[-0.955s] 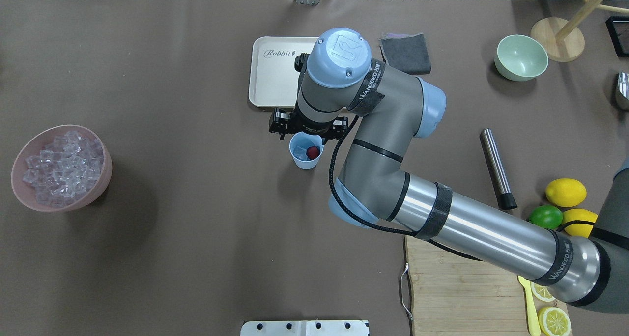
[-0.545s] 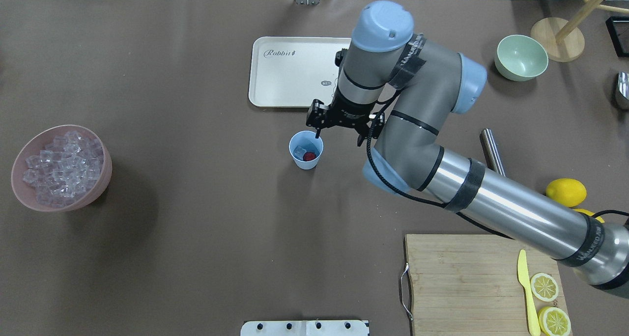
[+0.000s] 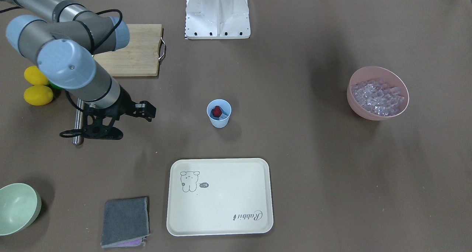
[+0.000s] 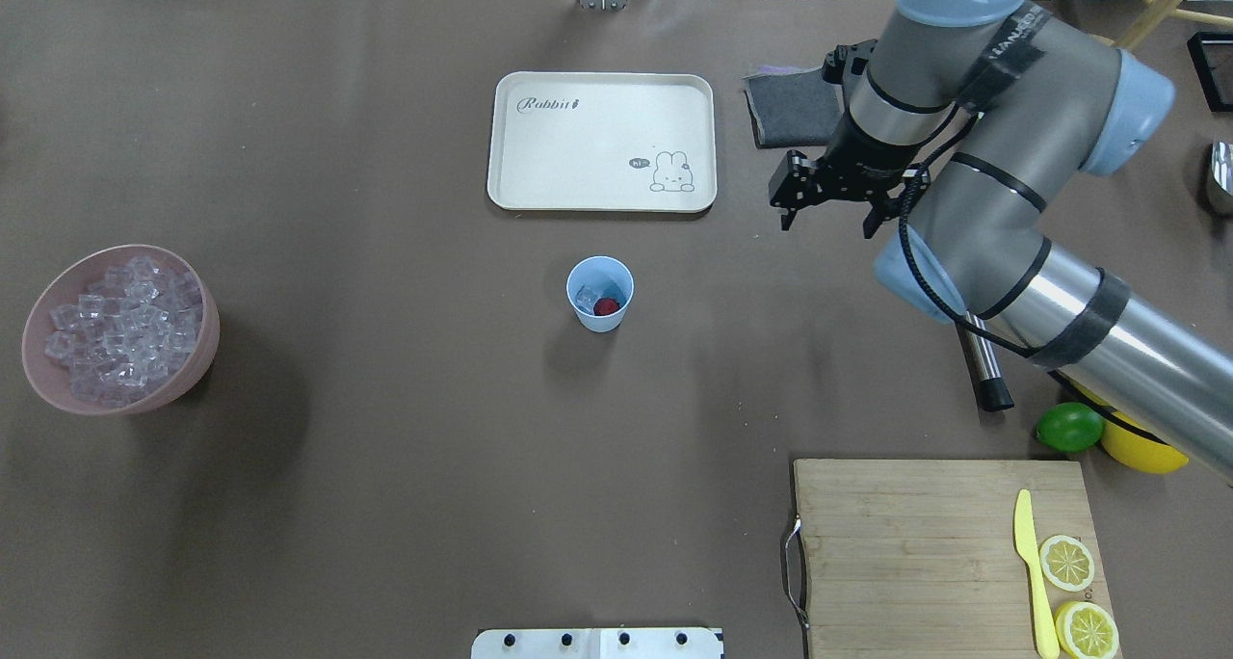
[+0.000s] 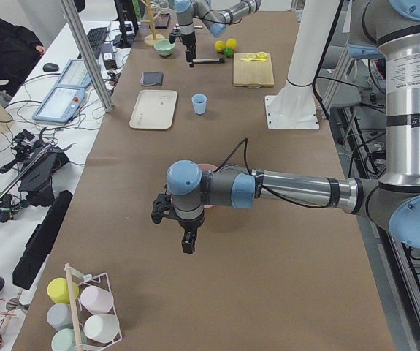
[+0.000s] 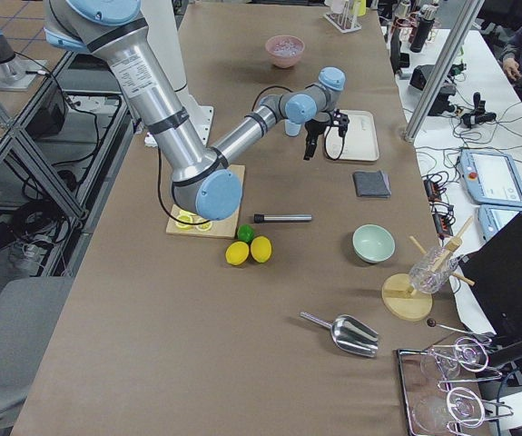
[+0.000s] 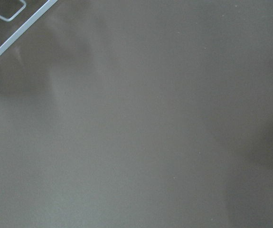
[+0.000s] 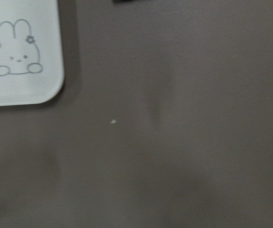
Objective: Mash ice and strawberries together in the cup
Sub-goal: 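Move the right gripper to the steel muddler and grasp it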
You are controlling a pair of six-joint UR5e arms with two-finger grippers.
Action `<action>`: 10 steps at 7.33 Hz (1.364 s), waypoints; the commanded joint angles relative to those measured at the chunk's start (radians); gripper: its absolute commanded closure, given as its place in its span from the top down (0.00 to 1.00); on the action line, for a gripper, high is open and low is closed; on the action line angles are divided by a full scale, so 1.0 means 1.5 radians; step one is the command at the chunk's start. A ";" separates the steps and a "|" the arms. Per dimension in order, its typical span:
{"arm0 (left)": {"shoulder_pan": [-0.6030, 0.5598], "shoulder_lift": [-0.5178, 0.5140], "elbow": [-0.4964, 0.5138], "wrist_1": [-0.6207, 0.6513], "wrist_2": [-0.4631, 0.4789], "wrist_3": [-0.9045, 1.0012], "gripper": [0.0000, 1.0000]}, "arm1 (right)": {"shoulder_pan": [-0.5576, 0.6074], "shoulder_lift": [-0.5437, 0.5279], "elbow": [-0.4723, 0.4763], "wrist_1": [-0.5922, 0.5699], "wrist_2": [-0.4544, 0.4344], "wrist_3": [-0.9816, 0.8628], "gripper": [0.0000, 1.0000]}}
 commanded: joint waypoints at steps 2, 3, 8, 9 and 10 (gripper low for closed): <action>-0.002 0.005 -0.001 -0.036 0.001 -0.006 0.99 | 0.039 -0.088 -0.008 -0.015 0.004 -0.154 1.00; -0.002 0.005 0.001 -0.037 0.003 -0.006 0.99 | 0.038 -0.094 -0.017 -0.014 -0.002 -0.181 1.00; -0.004 0.035 0.000 -0.094 0.038 -0.007 0.99 | 0.045 -0.135 -0.063 -0.005 0.003 -0.218 1.00; -0.004 0.034 -0.002 -0.093 0.033 -0.010 0.99 | 0.044 -0.132 -0.062 -0.002 0.004 -0.194 1.00; -0.004 0.035 -0.004 -0.093 0.033 -0.010 0.99 | 0.044 -0.134 -0.065 0.009 0.005 -0.191 0.99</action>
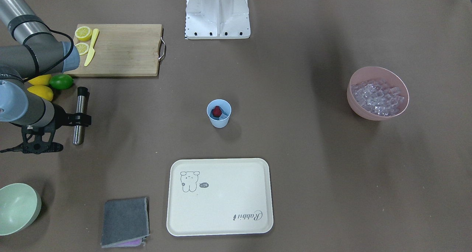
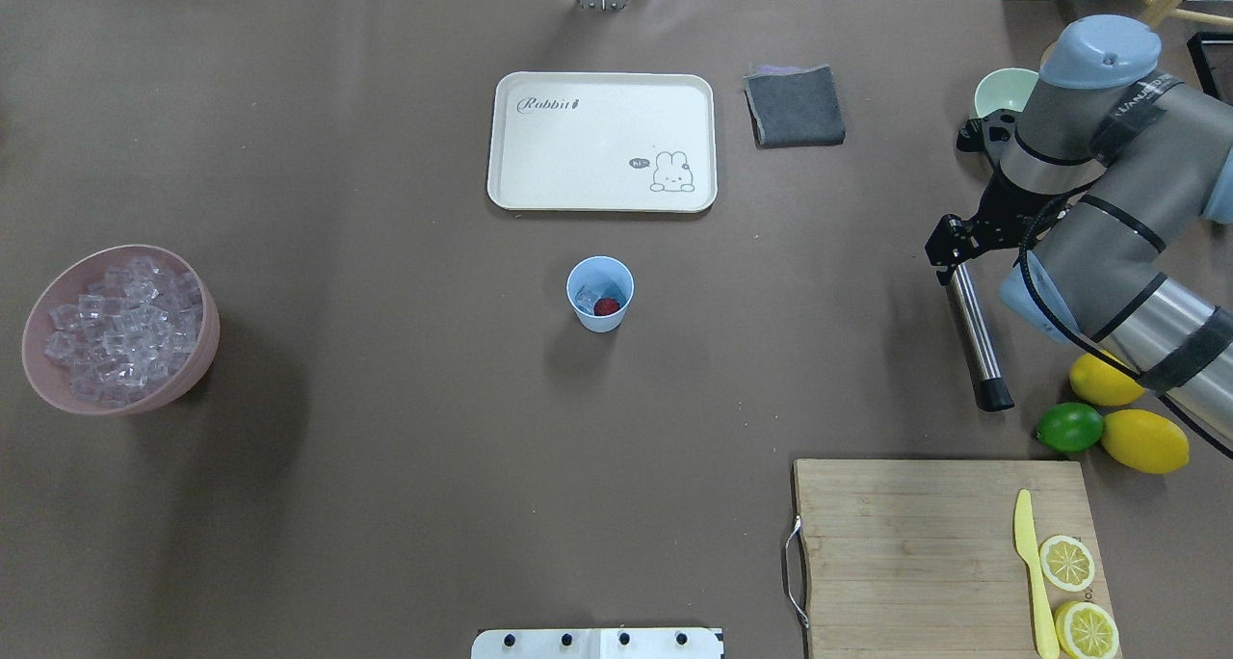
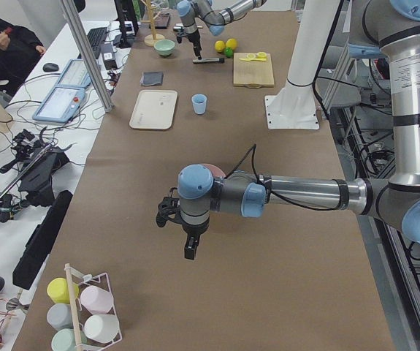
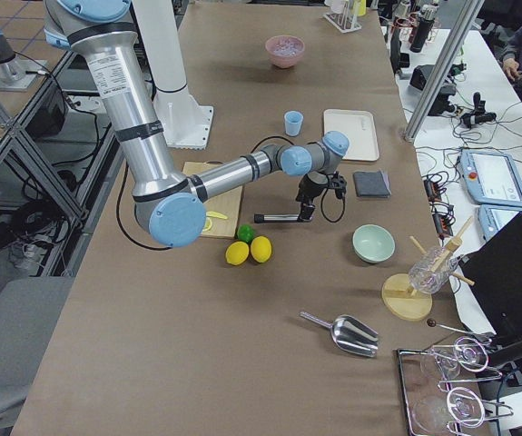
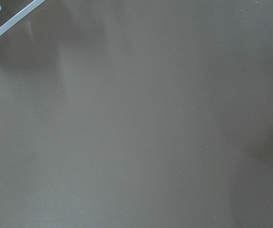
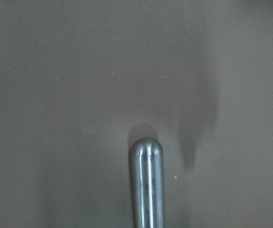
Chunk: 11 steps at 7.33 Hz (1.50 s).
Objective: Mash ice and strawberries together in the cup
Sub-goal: 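Move the right gripper to the steel muddler and grasp it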
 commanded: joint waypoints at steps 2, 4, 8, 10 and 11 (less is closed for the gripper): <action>0.001 0.000 0.000 -0.003 0.006 -0.001 0.99 | -0.008 0.003 -0.032 0.042 0.001 0.028 0.97; 0.001 0.000 0.002 -0.003 0.007 0.000 0.99 | -0.016 0.001 -0.039 0.045 0.001 0.029 0.84; 0.002 0.003 0.002 -0.003 0.008 0.001 0.99 | -0.021 0.001 -0.041 0.044 0.001 0.028 0.59; 0.001 0.003 0.002 -0.003 0.008 0.001 0.99 | -0.022 0.001 -0.045 0.044 0.003 0.027 0.54; 0.001 0.003 0.002 -0.003 0.008 0.001 0.99 | -0.022 0.001 -0.045 0.044 0.009 0.027 0.44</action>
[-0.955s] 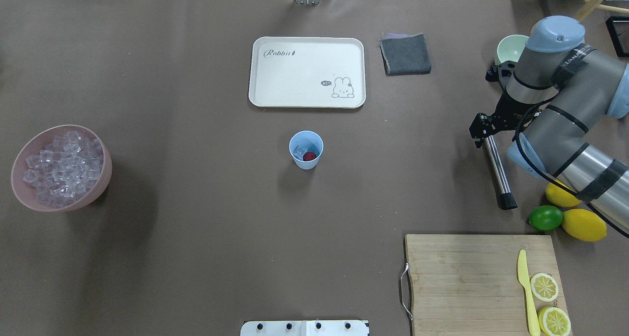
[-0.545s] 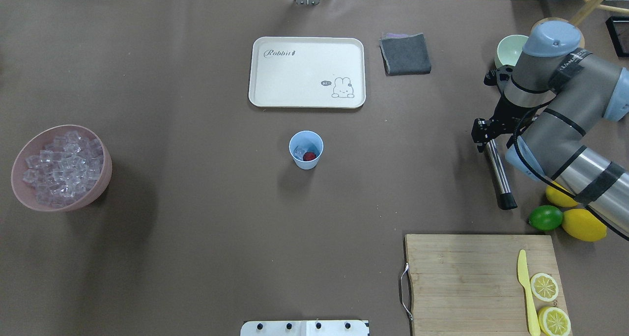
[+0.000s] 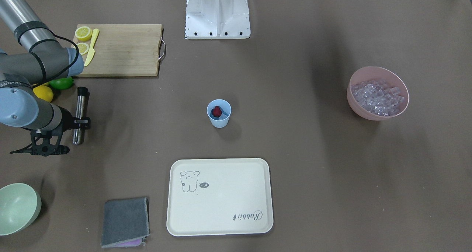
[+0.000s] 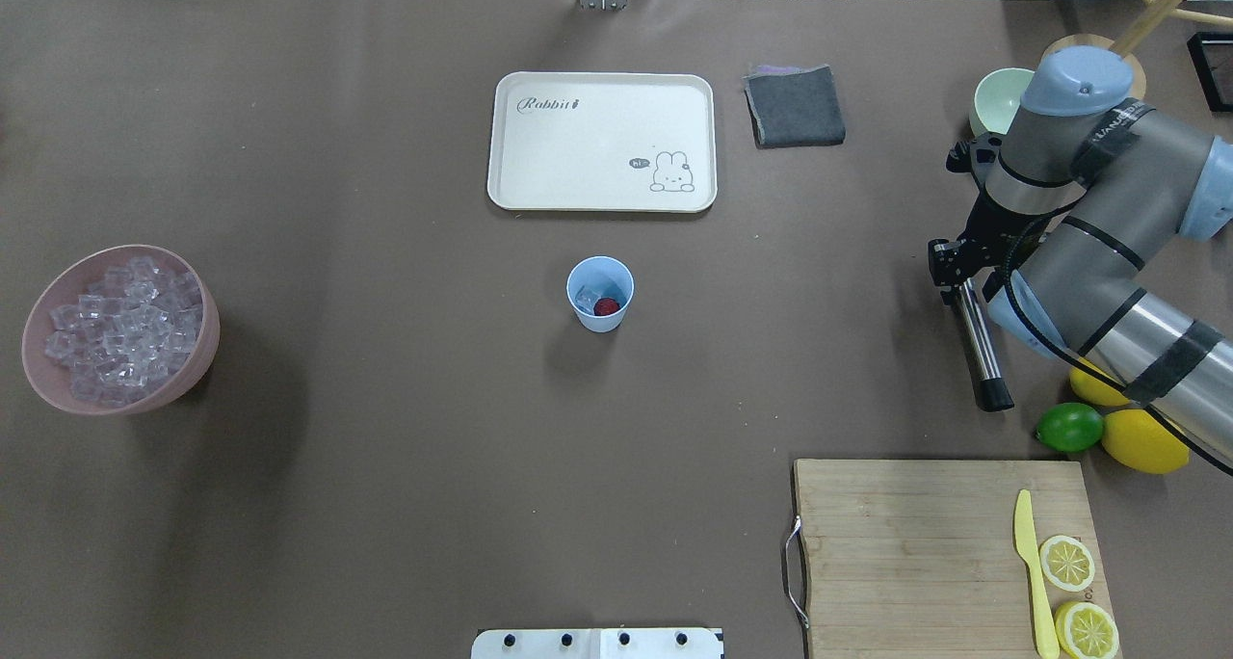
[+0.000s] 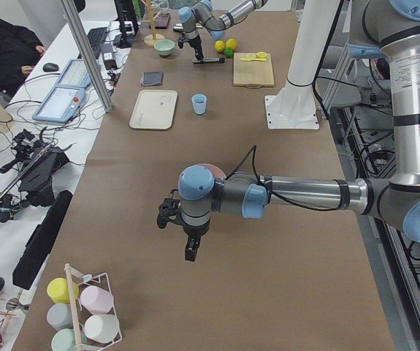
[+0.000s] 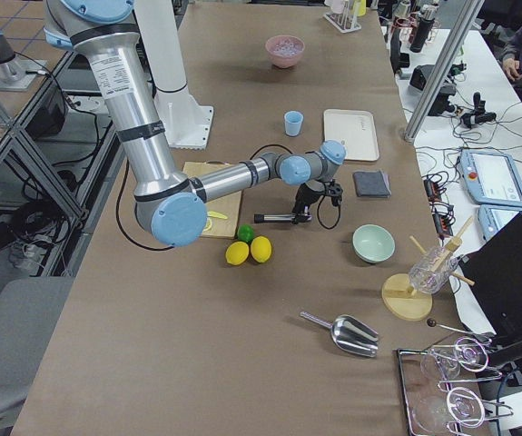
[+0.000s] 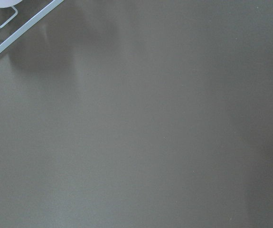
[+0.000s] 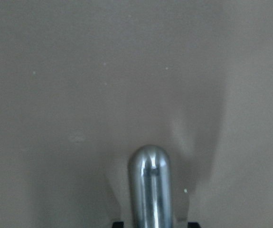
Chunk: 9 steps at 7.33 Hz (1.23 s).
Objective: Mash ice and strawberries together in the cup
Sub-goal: 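Lift the muddler upright with the right gripper and carry it over the cup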
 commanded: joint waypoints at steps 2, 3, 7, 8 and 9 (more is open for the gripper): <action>0.000 0.000 0.000 0.000 0.000 0.001 0.99 | -0.007 0.000 -0.001 0.000 0.005 -0.003 0.00; 0.000 0.001 0.001 0.000 0.000 0.000 0.99 | -0.014 0.005 0.001 0.001 0.007 -0.007 0.00; 0.001 0.001 0.012 0.006 -0.003 -0.002 0.99 | 0.063 0.104 0.073 0.000 -0.003 0.001 0.00; 0.001 0.002 0.016 0.009 -0.003 -0.002 0.99 | 0.079 0.105 0.131 0.001 -0.013 0.001 0.00; 0.001 0.002 0.021 0.010 -0.006 -0.002 0.99 | 0.079 0.106 0.190 0.002 -0.037 0.002 0.00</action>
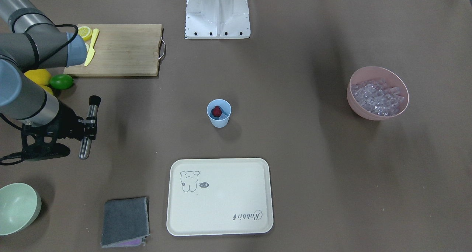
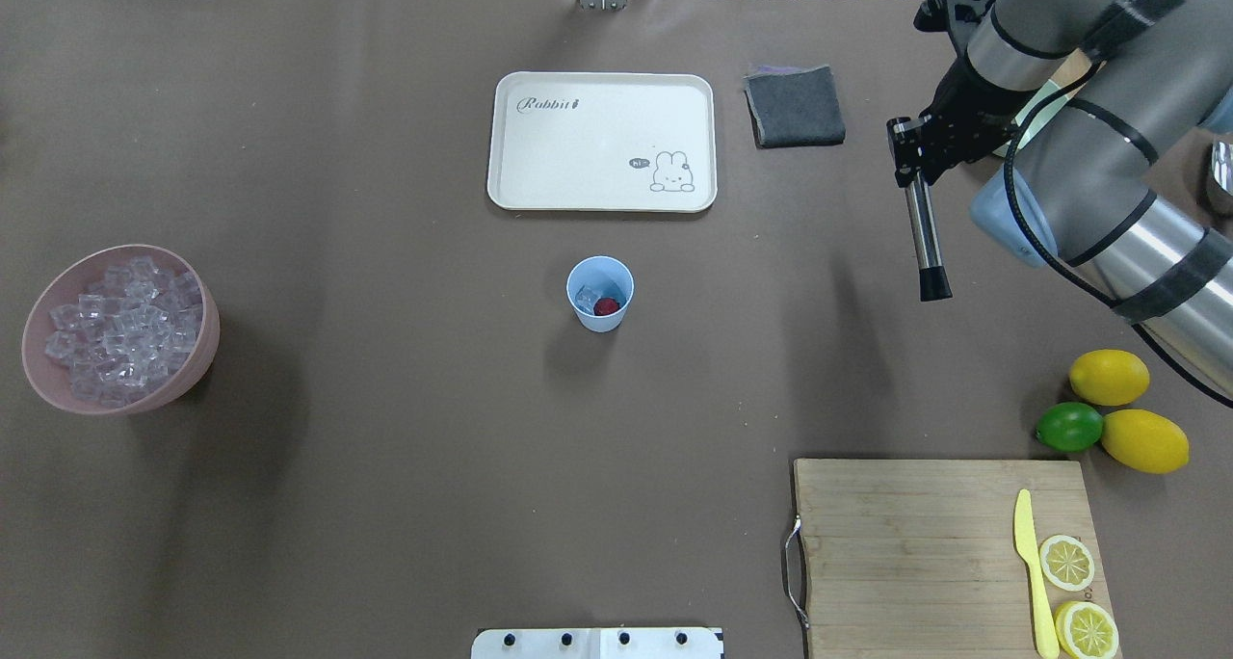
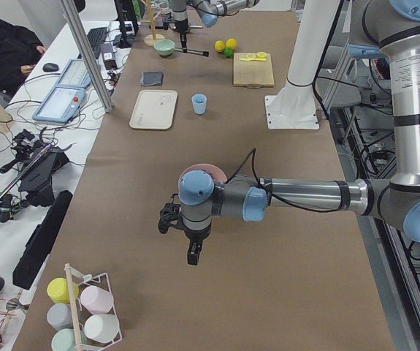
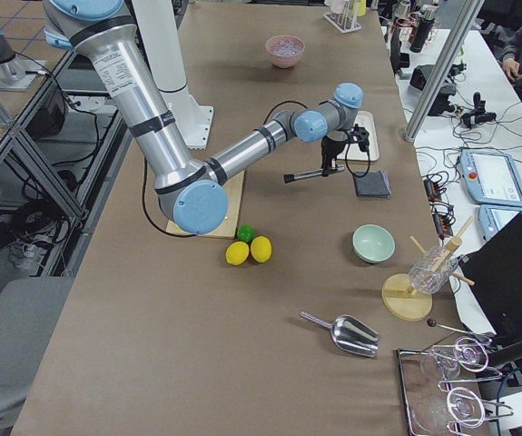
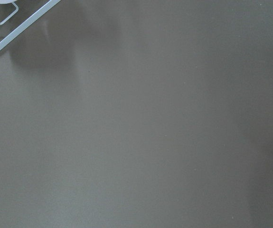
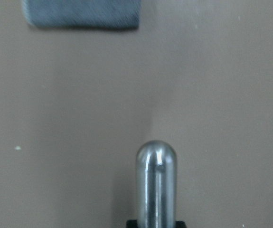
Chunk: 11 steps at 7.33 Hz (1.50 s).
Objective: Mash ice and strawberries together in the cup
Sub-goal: 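Lift the muddler upright with the right gripper and carry it over the cup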
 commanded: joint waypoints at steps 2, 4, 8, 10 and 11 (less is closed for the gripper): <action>-0.001 0.001 0.005 0.003 -0.006 0.000 0.99 | -0.049 -0.003 0.182 0.008 -0.139 0.002 0.00; -0.002 0.001 0.015 0.011 -0.007 0.000 0.99 | -0.079 -0.026 0.187 0.221 -0.177 0.055 0.00; -0.004 0.025 0.005 0.009 -0.027 0.000 0.99 | -0.303 -0.054 0.160 0.532 -0.533 0.100 0.00; -0.005 0.030 -0.001 0.008 -0.027 0.000 0.99 | -0.363 -0.038 0.113 0.635 -0.636 0.094 0.00; -0.005 0.030 -0.001 0.008 -0.027 0.000 0.99 | -0.374 -0.036 0.105 0.660 -0.679 0.087 0.00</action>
